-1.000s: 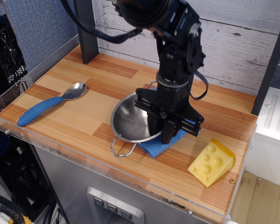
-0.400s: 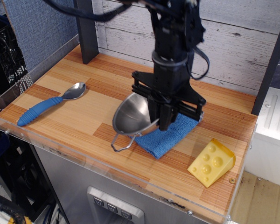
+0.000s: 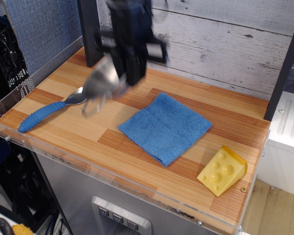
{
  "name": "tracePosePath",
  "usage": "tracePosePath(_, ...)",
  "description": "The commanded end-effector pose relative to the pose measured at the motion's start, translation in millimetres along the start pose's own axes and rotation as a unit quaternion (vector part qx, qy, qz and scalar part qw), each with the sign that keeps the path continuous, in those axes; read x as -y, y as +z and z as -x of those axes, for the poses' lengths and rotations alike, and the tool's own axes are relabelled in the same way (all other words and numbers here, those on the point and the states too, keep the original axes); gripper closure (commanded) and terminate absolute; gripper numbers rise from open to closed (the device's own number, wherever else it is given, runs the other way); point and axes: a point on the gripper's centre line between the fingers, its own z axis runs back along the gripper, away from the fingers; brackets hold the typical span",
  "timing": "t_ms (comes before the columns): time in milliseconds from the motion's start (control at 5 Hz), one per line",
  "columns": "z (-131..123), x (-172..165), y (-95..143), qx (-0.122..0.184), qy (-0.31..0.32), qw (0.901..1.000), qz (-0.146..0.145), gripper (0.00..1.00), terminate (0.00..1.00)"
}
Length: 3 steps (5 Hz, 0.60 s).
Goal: Put the bowl between the towel and spoon
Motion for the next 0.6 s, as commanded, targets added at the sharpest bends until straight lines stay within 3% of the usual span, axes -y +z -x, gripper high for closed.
tracePosePath(0,-28,-37,-11,0.002,0.021,0.9997,-0.011,1.00,0.00)
tracePosePath(200,-32,-27,-38,-0.013,0.006,0.9998,-0.015,1.00,0.00)
tracePosePath(400,-35,-14,-47,-0.013,-0.006,0.9996,-0.026,1.00,0.00)
